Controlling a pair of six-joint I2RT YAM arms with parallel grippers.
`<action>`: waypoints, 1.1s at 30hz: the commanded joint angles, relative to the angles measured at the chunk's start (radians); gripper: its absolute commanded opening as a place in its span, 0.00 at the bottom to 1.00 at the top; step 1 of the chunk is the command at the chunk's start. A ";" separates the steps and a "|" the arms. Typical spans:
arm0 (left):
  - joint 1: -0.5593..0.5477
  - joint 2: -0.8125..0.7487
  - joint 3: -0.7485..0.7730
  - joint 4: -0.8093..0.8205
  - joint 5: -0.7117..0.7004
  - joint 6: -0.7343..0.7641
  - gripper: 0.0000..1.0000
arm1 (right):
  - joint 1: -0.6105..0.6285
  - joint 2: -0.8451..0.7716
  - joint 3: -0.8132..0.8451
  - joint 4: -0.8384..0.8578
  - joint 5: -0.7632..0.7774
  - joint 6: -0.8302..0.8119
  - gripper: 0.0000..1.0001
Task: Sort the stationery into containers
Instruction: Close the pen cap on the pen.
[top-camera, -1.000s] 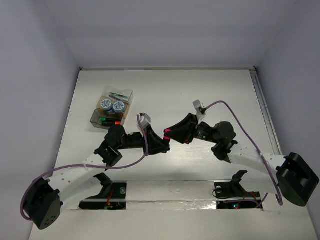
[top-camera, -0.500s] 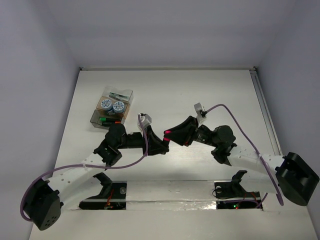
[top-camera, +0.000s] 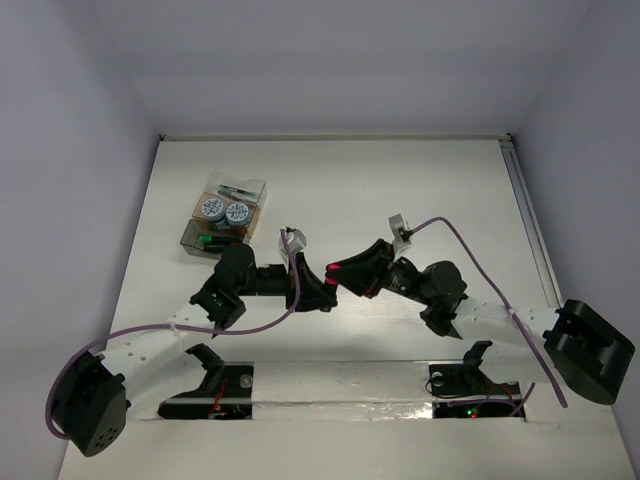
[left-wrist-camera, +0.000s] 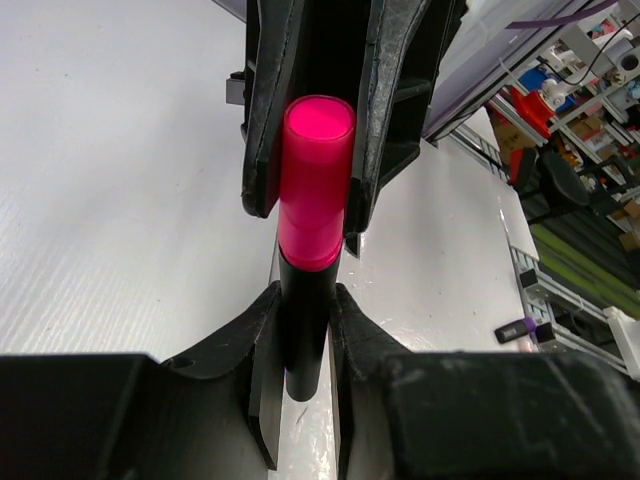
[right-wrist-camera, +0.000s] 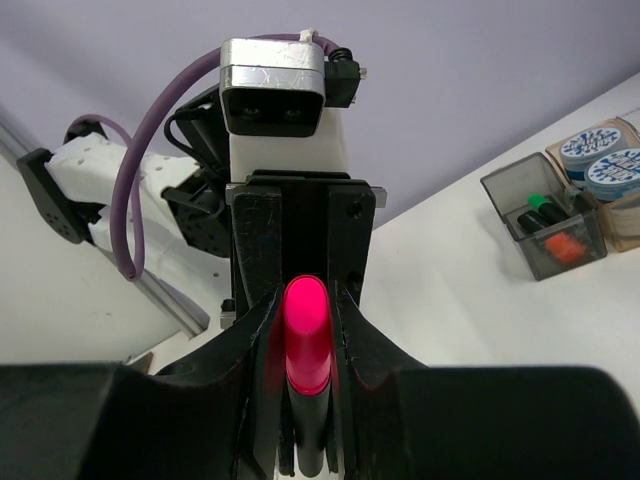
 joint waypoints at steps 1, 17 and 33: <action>0.087 -0.018 0.204 0.398 -0.296 -0.004 0.00 | 0.149 0.049 -0.110 -0.299 -0.350 0.038 0.00; 0.130 0.003 0.221 0.432 -0.287 -0.035 0.00 | 0.206 0.089 -0.126 -0.322 -0.338 0.032 0.00; 0.130 -0.003 0.148 0.481 -0.267 -0.084 0.00 | 0.229 -0.118 -0.040 -0.512 0.068 0.009 0.59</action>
